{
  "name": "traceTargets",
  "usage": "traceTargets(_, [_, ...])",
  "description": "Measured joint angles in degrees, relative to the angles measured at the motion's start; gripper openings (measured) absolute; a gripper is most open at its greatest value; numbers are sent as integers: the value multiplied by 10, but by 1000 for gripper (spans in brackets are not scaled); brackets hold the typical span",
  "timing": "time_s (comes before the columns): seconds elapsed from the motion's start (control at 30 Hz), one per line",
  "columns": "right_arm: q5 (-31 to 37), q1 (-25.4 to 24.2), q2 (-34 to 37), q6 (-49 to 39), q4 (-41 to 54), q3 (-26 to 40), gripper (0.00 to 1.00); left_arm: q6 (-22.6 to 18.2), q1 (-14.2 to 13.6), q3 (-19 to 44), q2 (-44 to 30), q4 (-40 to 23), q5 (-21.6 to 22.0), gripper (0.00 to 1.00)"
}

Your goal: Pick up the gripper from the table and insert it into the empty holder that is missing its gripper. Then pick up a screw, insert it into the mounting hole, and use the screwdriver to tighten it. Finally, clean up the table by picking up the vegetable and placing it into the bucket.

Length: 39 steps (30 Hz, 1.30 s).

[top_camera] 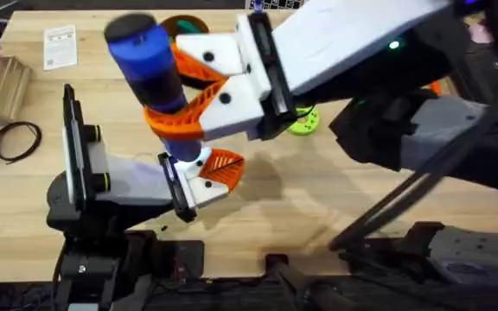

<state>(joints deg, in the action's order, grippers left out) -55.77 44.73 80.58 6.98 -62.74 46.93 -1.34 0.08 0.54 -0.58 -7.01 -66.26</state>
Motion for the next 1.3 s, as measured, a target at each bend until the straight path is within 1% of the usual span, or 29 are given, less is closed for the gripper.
traceTargets(0.3, [-11,0,-25,14,-2,53,20,0,0,0,0,0,0,4])
traceTargets(0.4, [-12,-8,-27,13,28,61,20,0,0,0,0,0,0,4])
traceTargets(0.47, [-14,-24,-27,9,78,65,20,0,0,0,0,0,0,4])
traceTargets(0.57, [-7,-70,-27,-9,194,76,20,0,0,0,0,0,0,4])
traceTargets(0.7, [22,-148,-27,-52,363,109,20,0,0,0,0,0,0,4])
traceTargets(0.8, [48,-213,-27,-92,479,146,20,0,0,0,0,0,0,4])
traceTargets(0.93, [84,-307,-27,-167,619,188,20,0,0,0,0,0,0,4])
traceTargets(1.0, [109,-348,-27,-212,669,196,20,0,0,0,0,0,0,4])
traceTargets(1.07, [146,-382,-27,-279,733,200,20,0,0,0,0,0,0,4])
traceTargets(1.17, [220,-411,-27,-400,837,201,20,0,0,0,0,0,0,4])
traceTargets(1.3, [335,-424,-24,-573,963,201,20,0,0,0,0,0,0,4])
